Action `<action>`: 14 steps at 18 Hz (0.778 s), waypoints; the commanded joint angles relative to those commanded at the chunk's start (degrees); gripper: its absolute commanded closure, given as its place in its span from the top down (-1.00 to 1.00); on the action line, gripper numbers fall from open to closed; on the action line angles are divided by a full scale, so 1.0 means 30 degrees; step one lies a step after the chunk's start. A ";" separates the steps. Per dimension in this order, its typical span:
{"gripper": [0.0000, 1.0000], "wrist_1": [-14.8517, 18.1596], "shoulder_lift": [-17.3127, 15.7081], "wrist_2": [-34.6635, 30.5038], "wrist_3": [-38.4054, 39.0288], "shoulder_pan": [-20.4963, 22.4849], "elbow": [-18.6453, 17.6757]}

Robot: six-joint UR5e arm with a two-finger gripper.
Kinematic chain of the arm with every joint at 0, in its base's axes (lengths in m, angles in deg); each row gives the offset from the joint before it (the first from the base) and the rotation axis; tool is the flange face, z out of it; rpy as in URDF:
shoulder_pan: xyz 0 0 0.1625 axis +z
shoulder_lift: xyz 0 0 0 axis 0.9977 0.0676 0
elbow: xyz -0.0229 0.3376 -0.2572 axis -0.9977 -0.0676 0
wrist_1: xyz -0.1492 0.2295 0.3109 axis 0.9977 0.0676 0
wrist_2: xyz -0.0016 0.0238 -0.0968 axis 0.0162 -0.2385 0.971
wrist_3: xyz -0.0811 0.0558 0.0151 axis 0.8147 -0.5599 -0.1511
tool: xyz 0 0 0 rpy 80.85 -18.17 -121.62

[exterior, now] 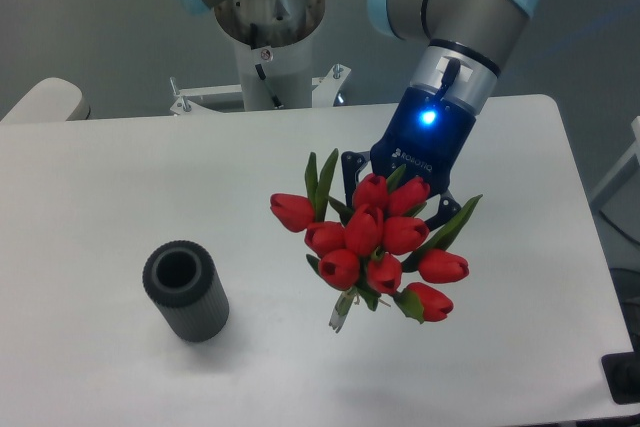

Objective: Pick up the flowers from the vase

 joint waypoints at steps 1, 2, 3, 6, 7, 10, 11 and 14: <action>-0.53 0.0000 0.0029 -0.0087 -0.0030 0.0000 -0.0028; -0.53 0.0000 0.0030 -0.0146 -0.0059 -0.0029 -0.0058; -0.53 0.0000 0.0059 -0.0176 -0.0059 -0.0029 -0.0029; -0.53 0.0029 0.0030 -0.0263 -0.0292 -0.0059 -0.0116; -0.53 0.0029 0.0030 -0.0293 -0.0352 -0.0059 -0.0146; -0.53 0.0029 0.0059 -0.0352 -0.0323 -0.0292 -0.0117; -0.53 0.0029 0.0030 -0.0613 -0.0352 -0.0322 -0.0088; -0.53 0.0029 0.0059 -0.0996 -0.0352 -0.0761 0.0000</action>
